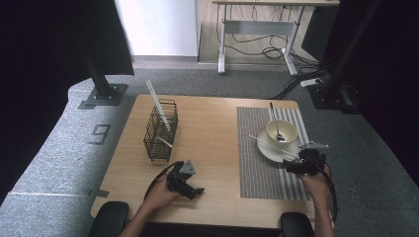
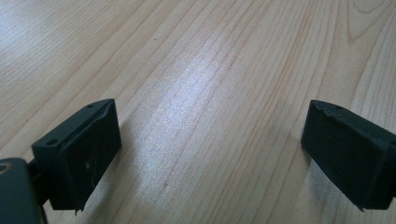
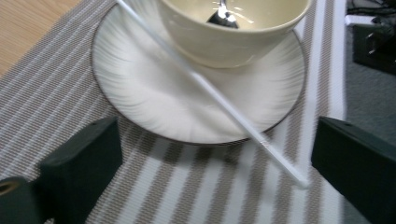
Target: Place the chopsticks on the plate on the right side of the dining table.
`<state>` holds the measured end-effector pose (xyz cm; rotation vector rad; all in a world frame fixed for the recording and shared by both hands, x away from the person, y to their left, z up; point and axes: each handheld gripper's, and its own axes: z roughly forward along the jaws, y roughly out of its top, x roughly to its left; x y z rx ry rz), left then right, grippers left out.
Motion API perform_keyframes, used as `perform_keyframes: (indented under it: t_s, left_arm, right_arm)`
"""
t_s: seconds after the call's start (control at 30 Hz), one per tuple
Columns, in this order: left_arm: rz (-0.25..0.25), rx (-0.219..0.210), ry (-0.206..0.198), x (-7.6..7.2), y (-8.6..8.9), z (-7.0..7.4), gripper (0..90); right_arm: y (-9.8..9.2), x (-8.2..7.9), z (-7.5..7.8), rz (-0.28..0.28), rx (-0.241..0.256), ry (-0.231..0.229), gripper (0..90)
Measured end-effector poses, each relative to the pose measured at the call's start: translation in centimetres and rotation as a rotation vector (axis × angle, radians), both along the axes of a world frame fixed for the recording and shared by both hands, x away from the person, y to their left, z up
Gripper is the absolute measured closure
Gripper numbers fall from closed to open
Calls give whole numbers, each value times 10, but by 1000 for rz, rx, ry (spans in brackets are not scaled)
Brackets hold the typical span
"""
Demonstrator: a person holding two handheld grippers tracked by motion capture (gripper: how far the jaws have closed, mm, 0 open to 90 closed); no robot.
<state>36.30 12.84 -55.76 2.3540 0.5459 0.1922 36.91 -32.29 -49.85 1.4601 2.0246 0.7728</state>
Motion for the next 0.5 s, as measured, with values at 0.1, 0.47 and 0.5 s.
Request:
perform_keyframes:
  t_s: [0.1, 0.47, 0.5]
  left_arm:
    - [0, 0, 0, 0, 0, 0, 49]
    - [0, 1, 1, 0, 0, 0, 47]
    - [0, 1, 1, 0, 0, 0, 47]
  right_arm:
    - [8, -6, -9, 4, 64, 0, 0]
    - [5, 1, -33, -8, 121, 29, 1]
    - [5, 1, -33, -8, 121, 29, 1]
